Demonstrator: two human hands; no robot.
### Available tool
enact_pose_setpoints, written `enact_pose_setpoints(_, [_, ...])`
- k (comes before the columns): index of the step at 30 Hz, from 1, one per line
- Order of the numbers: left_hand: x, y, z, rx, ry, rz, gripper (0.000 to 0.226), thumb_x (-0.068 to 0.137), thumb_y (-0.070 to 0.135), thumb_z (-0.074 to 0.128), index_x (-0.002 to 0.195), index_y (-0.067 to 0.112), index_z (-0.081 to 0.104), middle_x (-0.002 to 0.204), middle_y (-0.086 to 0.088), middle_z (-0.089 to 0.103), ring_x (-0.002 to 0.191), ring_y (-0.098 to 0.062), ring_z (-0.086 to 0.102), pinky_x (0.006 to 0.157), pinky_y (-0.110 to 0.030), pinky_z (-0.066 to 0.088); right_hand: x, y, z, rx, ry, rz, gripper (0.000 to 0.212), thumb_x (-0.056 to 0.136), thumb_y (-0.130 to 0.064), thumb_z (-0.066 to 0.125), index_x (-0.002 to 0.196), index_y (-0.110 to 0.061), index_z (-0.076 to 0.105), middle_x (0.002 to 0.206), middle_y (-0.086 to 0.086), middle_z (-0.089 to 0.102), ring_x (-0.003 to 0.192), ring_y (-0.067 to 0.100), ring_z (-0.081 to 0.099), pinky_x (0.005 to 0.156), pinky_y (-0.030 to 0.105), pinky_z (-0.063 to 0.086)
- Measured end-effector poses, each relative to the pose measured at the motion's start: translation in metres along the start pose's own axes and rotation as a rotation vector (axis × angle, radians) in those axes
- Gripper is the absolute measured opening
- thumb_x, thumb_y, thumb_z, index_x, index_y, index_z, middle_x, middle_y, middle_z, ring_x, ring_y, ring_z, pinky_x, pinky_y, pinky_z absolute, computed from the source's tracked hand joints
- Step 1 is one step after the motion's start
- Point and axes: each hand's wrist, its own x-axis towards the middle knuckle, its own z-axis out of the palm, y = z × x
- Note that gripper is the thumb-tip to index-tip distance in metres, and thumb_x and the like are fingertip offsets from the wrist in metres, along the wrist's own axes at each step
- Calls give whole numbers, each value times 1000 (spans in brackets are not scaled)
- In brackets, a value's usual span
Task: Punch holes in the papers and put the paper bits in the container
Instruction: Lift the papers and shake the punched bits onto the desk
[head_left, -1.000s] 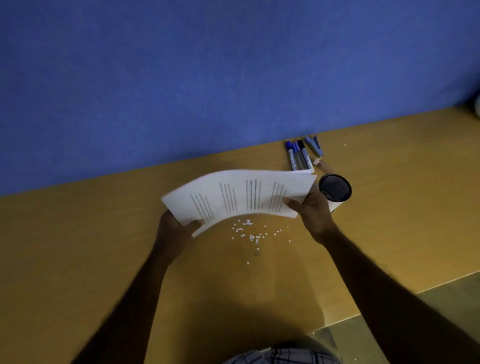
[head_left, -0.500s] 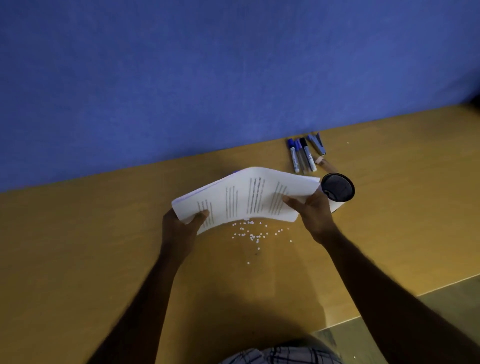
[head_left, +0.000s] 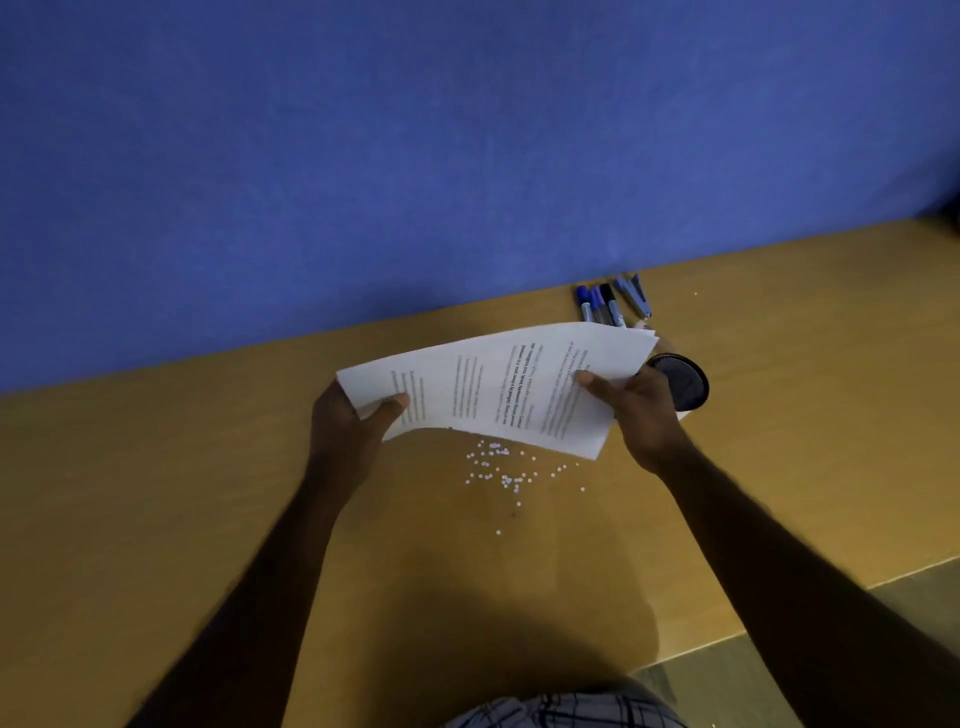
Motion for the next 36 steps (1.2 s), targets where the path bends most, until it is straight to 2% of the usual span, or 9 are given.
enact_pose_setpoints(3, [7, 2, -6, -19, 18, 48, 41, 79, 5, 76, 115, 13, 58, 111, -2, 69, 101, -14, 68, 82, -25, 56, -3, -1, -2, 104, 26, 54, 23, 87, -2, 64, 110, -5, 67, 115, 13, 71, 103, 30, 69, 84, 41, 57])
enact_pose_setpoints(7, [-3, -12, -6, -79, 99, -56, 69, 81, 16, 76, 139, 12, 38, 137, 3, 48, 121, -10, 52, 90, -17, 47, -16, 1, 4, 296, 82, 146, 34, 91, 2, 57, 125, 1, 58, 123, 13, 67, 108, 28, 67, 84, 37, 57])
enact_pose_setpoints(11, [-28, -32, 12, -196, 49, -317, 46, 95, 24, 58, 136, 5, 45, 139, -15, 49, 127, -30, 50, 102, -46, 47, -33, 9, 10, 480, 114, 246, 42, 94, 0, 53, 136, -7, 50, 134, 11, 61, 121, 28, 60, 99, 48, 49])
enact_pose_setpoints(14, [-56, -35, 27, -479, 10, -443, 30, 99, 22, 49, 128, 13, 54, 126, -9, 58, 111, -21, 58, 86, -35, 50, -44, 19, 13, 579, 157, 318, 45, 96, -3, 51, 140, -10, 47, 139, 11, 57, 127, 31, 54, 107, 52, 41])
enact_pose_setpoints(19, [-75, -23, 41, -360, -213, -334, 30, 100, 26, 47, 124, 14, 61, 117, -4, 70, 110, -19, 66, 91, -37, 54, -60, 31, 24, 674, 198, 408, 46, 95, -6, 53, 140, -11, 47, 138, 11, 58, 127, 32, 54, 101, 51, 47])
enact_pose_setpoints(23, [-82, -8, 56, -364, -304, -271, 34, 98, 23, 52, 131, 17, 54, 127, -1, 66, 115, -14, 64, 96, -36, 54, -73, 38, 39, 725, 166, 445, 44, 96, -8, 54, 139, -13, 48, 136, 9, 60, 123, 30, 58, 91, 48, 55])
enact_pose_setpoints(27, [-89, -10, 61, -291, -201, -220, 43, 97, 6, 51, 139, 13, 46, 134, 1, 59, 124, -12, 56, 94, -19, 51, -84, 41, 50, 755, 102, 450, 44, 97, -5, 51, 140, -12, 46, 137, 11, 58, 124, 32, 57, 92, 48, 54])
enact_pose_setpoints(32, [-83, -24, 34, -167, -134, -218, 44, 98, 9, 51, 142, 9, 45, 139, -6, 56, 129, -20, 52, 113, -46, 38, -92, 41, 48, 617, 65, 471, 46, 91, -12, 60, 136, -9, 52, 134, 12, 61, 123, 32, 58, 95, 46, 54])
enact_pose_setpoints(36, [-78, -36, -8, -146, -148, -238, 36, 99, 8, 50, 134, 14, 54, 130, 0, 62, 123, -19, 56, 108, -36, 41, -90, 37, 37, 470, 64, 538, 38, 89, -29, 61, 120, -6, 62, 123, 12, 65, 103, 25, 66, 82, 39, 57])
